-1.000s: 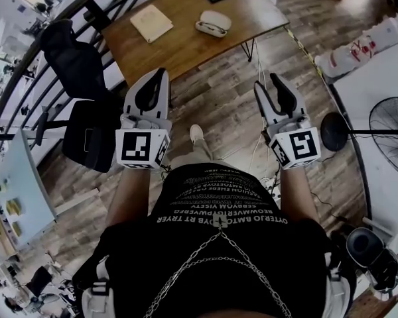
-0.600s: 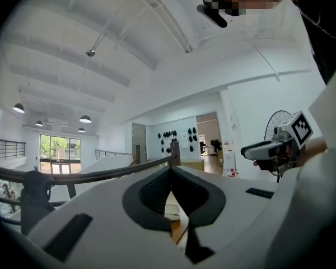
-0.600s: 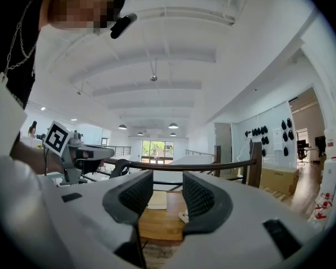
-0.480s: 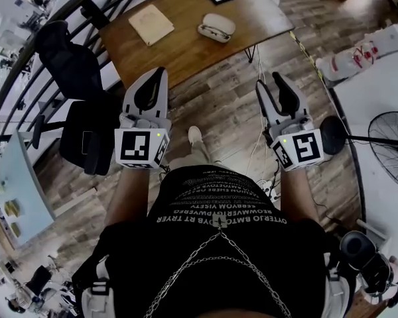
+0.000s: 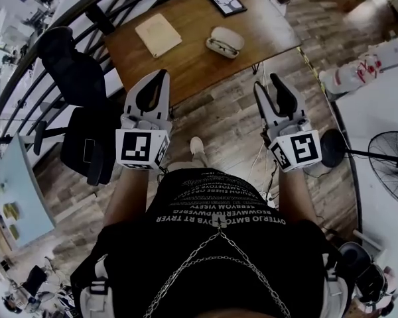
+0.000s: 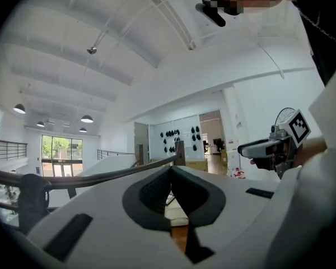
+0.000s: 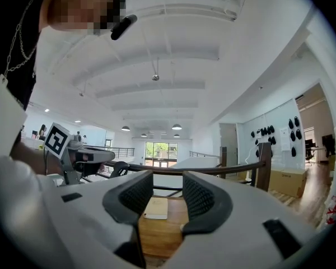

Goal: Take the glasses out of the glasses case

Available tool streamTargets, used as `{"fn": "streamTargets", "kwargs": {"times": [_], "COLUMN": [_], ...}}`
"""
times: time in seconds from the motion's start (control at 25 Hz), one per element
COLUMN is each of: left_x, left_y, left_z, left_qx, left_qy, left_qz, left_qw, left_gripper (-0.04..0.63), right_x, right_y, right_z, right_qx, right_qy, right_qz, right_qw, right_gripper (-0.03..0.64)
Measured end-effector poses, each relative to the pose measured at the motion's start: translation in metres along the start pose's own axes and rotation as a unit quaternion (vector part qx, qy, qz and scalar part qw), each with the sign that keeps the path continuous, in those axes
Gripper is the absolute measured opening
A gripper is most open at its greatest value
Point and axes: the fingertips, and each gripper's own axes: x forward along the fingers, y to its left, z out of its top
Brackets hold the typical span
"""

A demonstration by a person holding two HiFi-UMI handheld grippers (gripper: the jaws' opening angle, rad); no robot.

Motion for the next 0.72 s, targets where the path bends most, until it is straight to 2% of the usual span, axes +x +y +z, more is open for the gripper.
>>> {"fn": "streamTargets", "kwargs": {"times": [0.72], "left_x": [0.075], "left_y": [0.022], "left_z": [0.006], "left_qx": [-0.006], "left_qy": [-0.008], "left_qz": [-0.041], "left_qw": [0.9991], "left_gripper": [0.025], "right_x": [0.041], "right_y": [-0.038], "right_z": [0.007], "right_qx": [-0.006], "right_qy": [0.010], "right_qz": [-0.036], "right_qw": [0.999], "right_gripper": [0.153]}}
